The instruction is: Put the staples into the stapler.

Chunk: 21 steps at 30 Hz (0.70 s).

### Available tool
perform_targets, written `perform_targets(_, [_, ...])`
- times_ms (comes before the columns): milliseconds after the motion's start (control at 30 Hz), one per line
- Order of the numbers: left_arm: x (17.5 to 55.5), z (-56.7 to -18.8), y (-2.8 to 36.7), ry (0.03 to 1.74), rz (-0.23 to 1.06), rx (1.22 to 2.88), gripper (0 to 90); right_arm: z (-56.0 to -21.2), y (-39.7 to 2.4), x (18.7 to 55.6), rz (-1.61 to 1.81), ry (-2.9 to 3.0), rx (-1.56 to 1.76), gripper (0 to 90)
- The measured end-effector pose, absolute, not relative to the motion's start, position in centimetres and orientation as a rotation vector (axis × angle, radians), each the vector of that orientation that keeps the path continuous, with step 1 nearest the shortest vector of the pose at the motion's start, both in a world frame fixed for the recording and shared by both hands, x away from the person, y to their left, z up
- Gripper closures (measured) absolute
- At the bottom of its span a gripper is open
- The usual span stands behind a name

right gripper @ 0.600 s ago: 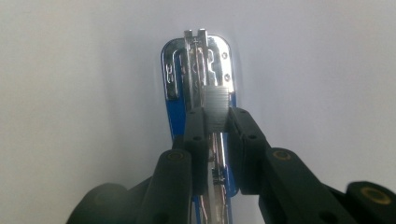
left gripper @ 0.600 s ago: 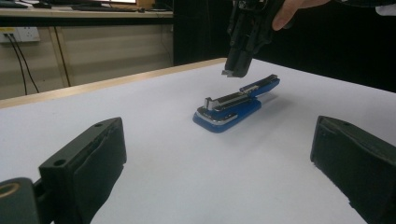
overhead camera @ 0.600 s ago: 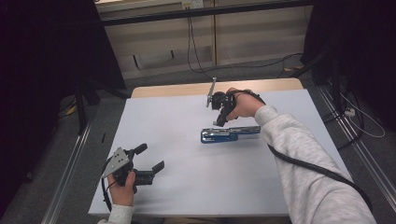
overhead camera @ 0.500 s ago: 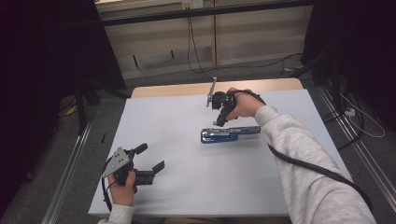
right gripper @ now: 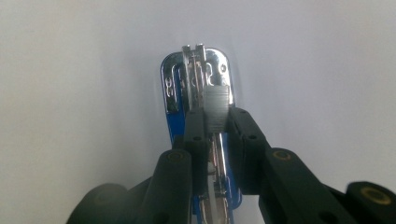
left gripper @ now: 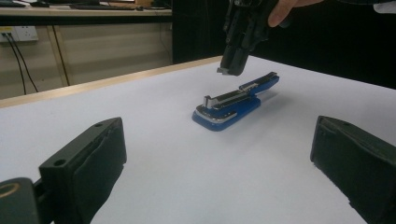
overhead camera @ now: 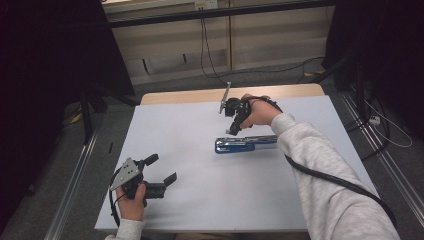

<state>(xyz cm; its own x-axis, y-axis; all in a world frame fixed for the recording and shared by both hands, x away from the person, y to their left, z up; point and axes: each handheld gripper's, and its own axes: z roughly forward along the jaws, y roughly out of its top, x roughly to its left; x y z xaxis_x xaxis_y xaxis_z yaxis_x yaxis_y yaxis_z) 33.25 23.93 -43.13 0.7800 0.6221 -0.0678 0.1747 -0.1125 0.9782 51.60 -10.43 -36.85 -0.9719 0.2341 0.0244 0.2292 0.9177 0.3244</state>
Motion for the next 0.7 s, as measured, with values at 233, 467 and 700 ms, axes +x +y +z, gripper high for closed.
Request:
perform_targets(233, [33.3,-43.2,23.9,0.635,0.424,1.673,3.6,-36.8,-9.9,51.7,0.527,3.062,0.364,78.3])
perform_targets(467, [33.3,-43.2,23.9,0.637,0.427,1.677,3.6,-36.9,-9.4,51.7,0.527,3.065,0.348,78.4])
perform_targets(700, [33.3,-43.2,23.9,0.636,0.431,1.684,3.6,-37.0,-9.1,51.8,0.533,3.066,0.336,78.4])
